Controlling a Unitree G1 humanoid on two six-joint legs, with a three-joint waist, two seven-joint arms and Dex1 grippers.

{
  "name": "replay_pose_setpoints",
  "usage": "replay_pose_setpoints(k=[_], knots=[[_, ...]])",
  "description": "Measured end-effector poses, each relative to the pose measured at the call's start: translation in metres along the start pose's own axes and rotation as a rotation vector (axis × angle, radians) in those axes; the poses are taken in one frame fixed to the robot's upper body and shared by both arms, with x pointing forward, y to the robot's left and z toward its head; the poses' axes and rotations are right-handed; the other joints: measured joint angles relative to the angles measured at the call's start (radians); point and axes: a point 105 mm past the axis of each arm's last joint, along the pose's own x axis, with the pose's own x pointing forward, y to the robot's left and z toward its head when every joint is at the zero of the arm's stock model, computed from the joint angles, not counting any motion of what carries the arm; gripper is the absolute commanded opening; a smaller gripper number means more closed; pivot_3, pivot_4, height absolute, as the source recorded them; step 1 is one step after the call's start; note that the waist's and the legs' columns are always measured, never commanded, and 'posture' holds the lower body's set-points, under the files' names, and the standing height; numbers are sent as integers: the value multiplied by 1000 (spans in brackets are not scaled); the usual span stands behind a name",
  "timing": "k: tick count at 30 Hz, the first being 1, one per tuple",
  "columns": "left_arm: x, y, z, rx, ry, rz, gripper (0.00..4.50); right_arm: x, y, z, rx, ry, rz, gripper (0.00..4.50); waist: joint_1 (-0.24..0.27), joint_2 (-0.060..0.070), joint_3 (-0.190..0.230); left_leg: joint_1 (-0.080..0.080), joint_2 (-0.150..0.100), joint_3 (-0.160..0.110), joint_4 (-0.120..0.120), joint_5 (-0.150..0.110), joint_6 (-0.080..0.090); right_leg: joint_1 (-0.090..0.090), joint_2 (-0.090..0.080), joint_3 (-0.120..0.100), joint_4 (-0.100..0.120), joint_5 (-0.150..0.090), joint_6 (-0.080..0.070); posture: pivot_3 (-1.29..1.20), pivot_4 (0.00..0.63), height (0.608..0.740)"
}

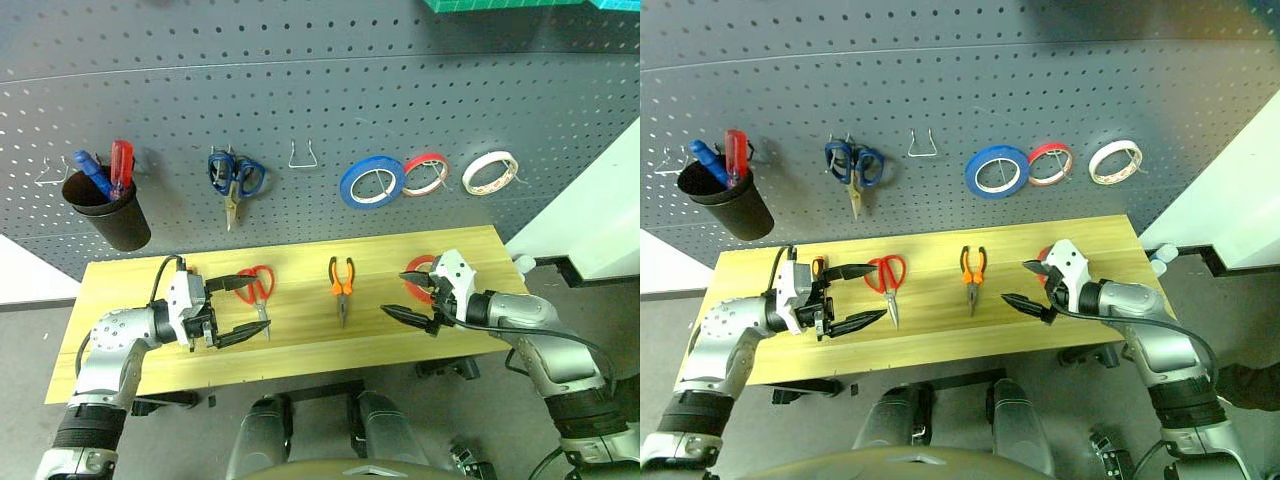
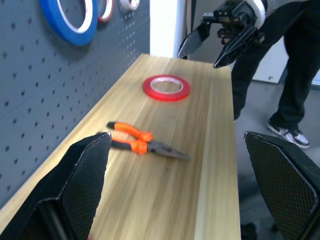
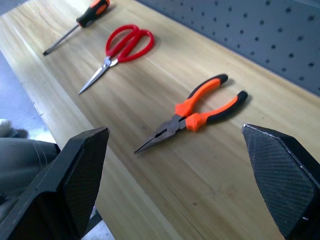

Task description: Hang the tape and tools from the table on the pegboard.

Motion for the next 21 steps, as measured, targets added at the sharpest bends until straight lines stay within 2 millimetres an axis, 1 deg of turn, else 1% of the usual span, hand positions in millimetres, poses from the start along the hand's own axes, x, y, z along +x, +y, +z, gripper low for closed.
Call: replay_pose_setpoints(k=[4, 7, 11, 14, 17, 19, 21], knots=[[3, 4, 2, 9, -5, -1, 4469, 0, -1, -2, 16, 10, -8, 4500, -1, 0, 0, -1, 0, 0, 0, 0, 0, 0, 0, 0, -1, 2, -3, 23, 206, 740], [13, 4, 5, 13, -33, -13, 4469, 0, -2, -3, 17, 11, -15, 4500, -1, 0, 0, -1, -1, 1, 0, 0, 0, 0, 0, 0, -1, 2, -3, 5, 182, 740], [27, -2, 1, -3, -41, -34, 4469, -1, -8, -6, 32, 21, -47, 4500, -4, -1, -1, -1, -2, 3, 1, 0, 0, 1, 1, 0, 0, 2, -3, -26, 152, 740], [38, -2, 0, 5, -30, -35, 4469, -3, -13, -7, 33, 29, -68, 4500, -7, -1, -2, -1, -2, 3, 2, 0, 0, 1, 2, -1, 1, 2, -2, -25, 149, 740], [50, 9, -2, 20, -15, 2, 4469, -6, -19, -8, 36, 36, -95, 4500, -8, -3, -3, -1, -2, 3, 3, 0, 0, 1, 2, -1, 2, 3, -2, -43, 133, 740], [56, 14, -4, 28, -3, 22, 4469, -7, -21, -12, 48, 45, -104, 4500, -12, -3, -7, -1, -2, 3, 4, 0, 0, 2, 2, -1, 2, 3, -2, -53, 135, 740], [59, 14, -8, 19, 14, 23, 4469, -7, -23, -13, 48, 52, -114, 4500, -24, -3, -7, -1, -3, 3, 4, 0, 0, 2, 2, -1, 2, 3, -2, -58, 139, 740]])
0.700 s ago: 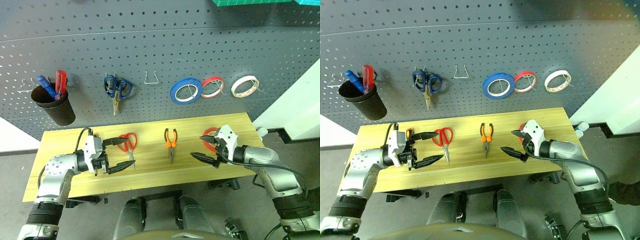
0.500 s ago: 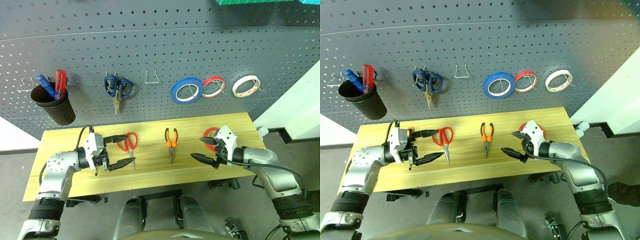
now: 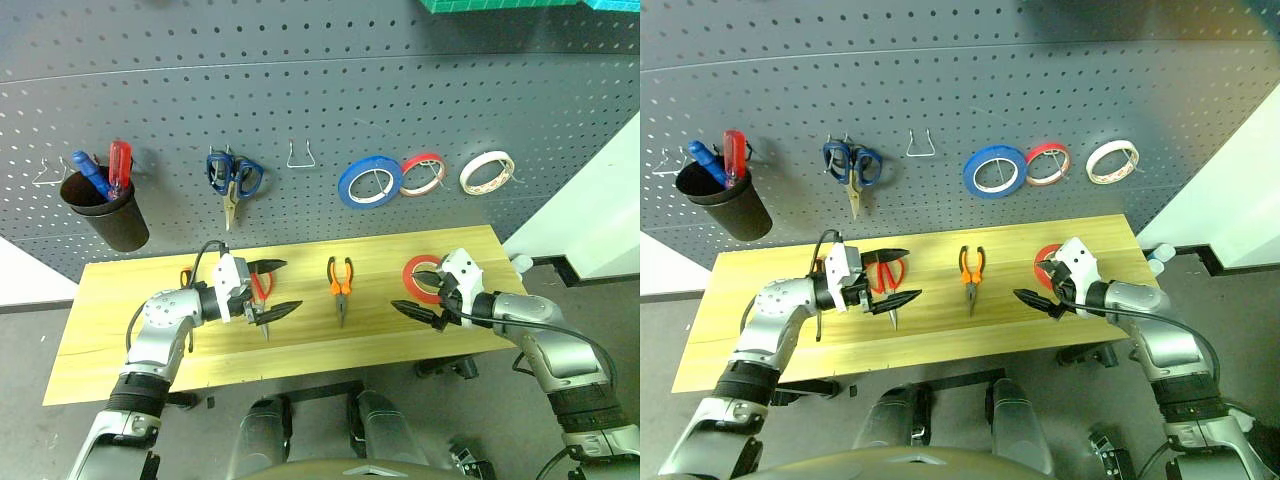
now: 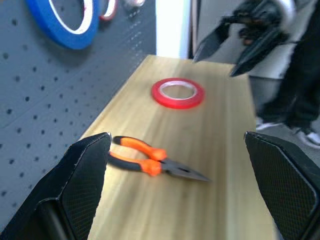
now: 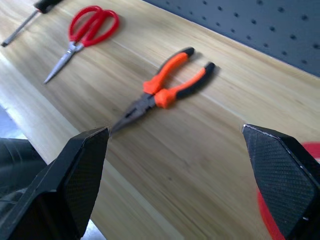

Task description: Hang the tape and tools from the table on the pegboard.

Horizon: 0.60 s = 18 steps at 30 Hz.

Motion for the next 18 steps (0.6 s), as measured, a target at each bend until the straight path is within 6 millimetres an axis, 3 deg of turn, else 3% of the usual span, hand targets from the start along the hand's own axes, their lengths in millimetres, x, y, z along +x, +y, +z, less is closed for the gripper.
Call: replay_pose_setpoints(k=[7, 18], knots=[[13, 9, -7, 14, 55, -10, 4469, 1, -8, 13, -25, -17, -40, 4500, -8, 0, 0, 1, 0, 0, 2, 0, 0, 0, 1, 0, 5, 0, 1, -50, 149, 740], [41, 11, -16, 30, 147, -62, 4469, 21, -28, 5, -42, 102, -86, 4500, -8, -2, 4, 1, 0, -1, 6, 0, 0, -1, 1, 0, 10, -1, 0, -53, 233, 740]])
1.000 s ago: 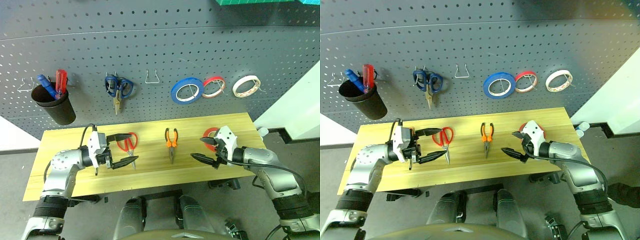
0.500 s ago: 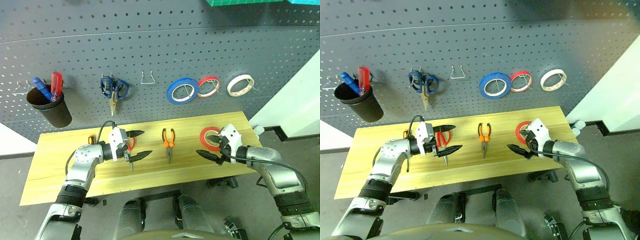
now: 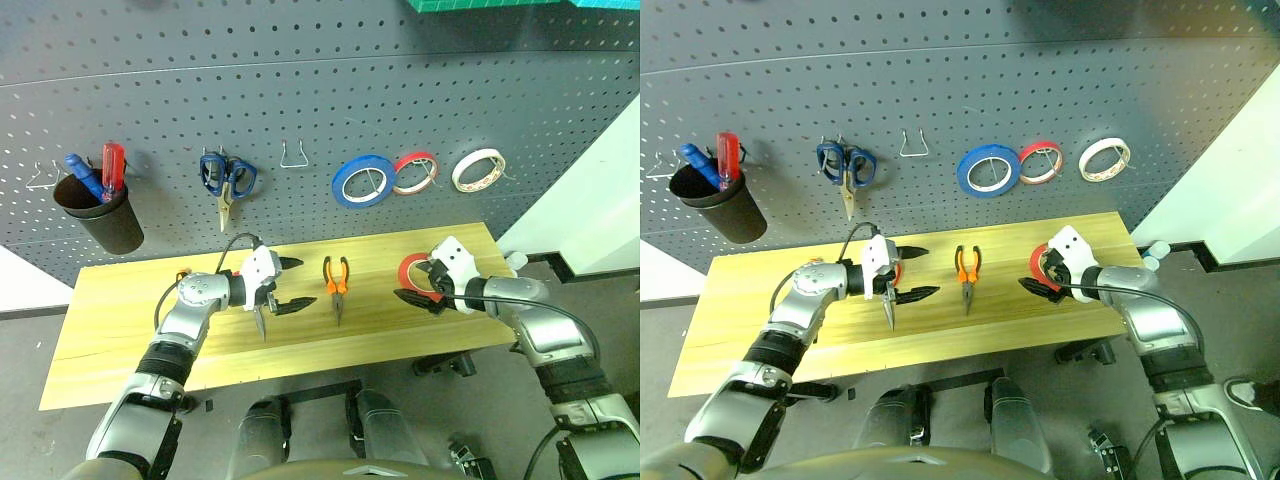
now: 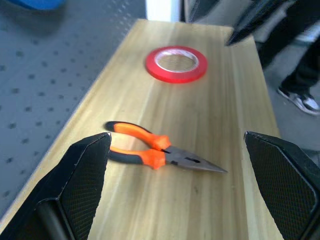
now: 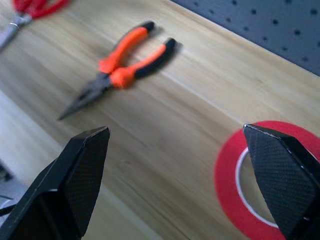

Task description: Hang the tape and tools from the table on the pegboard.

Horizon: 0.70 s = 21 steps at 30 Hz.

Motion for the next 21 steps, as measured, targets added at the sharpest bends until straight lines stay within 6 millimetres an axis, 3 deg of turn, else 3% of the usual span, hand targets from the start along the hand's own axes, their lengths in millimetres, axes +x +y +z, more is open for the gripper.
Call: replay_pose_setpoints(k=[9, 21], knots=[[28, 4, -4, 6, 59, -14, 4469, 22, -21, -8, 73, 68, -56, 4500, 0, 0, 14, 0, 0, 0, 1, 0, 0, 0, 0, 0, 0, 0, 0, -76, 248, 740], [62, 3, 3, 41, 95, -54, 4469, 28, -39, -25, 212, 193, -93, 4500, -25, 1, 21, -1, 0, -1, 1, 0, 1, 0, 0, 0, 1, 0, 1, -87, 242, 740]])
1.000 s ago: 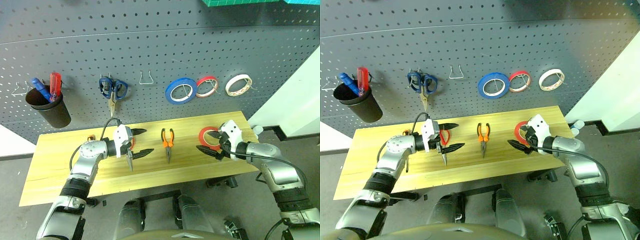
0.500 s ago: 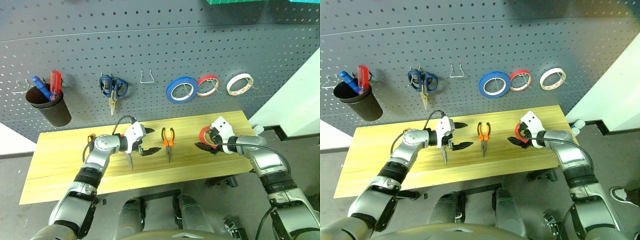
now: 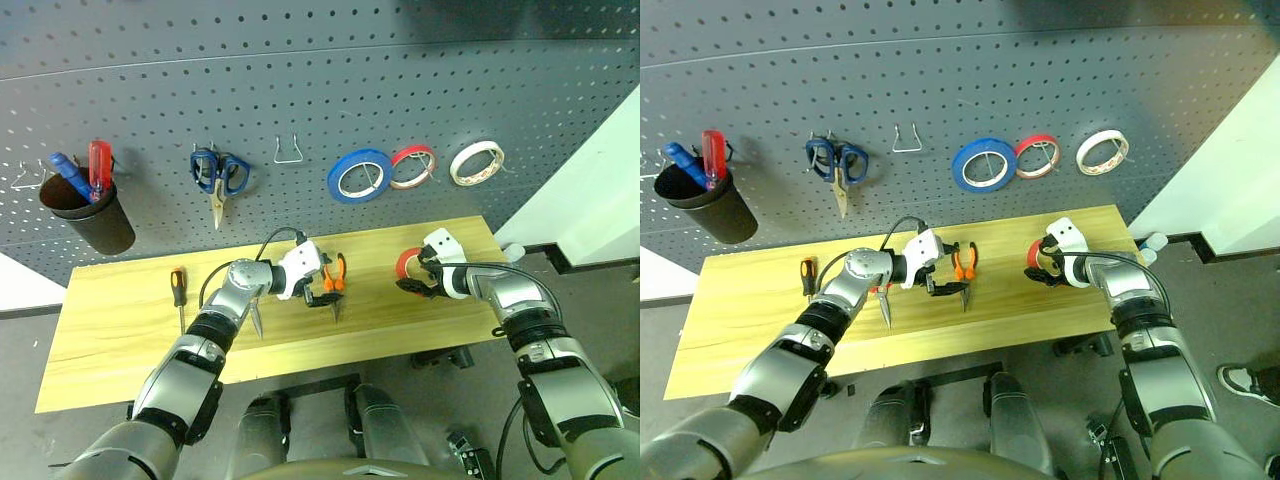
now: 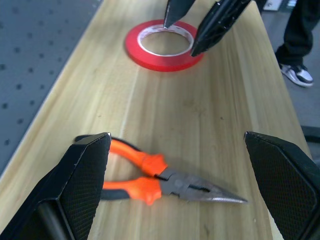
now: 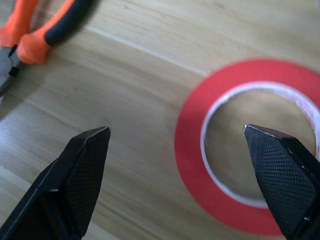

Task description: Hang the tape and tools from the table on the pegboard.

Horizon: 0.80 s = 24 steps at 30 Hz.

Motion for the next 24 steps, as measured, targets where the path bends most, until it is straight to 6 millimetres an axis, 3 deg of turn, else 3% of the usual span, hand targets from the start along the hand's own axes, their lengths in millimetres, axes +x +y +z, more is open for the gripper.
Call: replay_pose_setpoints(k=[8, 16, 24], knots=[[-7, 5, 8, 42, 4, 0, 4469, 15, 5, -7, -6, 72, 2, 4500, -16, 1, 1, 0, 0, -1, -1, -1, 2, 0, 1, 0, 1, 0, 2, -62, 238, 740], [-53, 4, -7, 44, 51, 30, 4469, 23, 6, -2, -28, 87, -3, 4500, -25, 1, 2, 1, 1, -1, -3, -1, 2, -2, 0, 0, 2, -1, 3, -20, 233, 740], [-102, 0, -9, 22, 34, 18, 4469, 28, 8, -2, -60, 105, 1, 4500, -16, 2, 2, 1, 0, 0, -4, -1, 2, -2, -1, 1, 2, -1, 2, 9, 227, 740]])
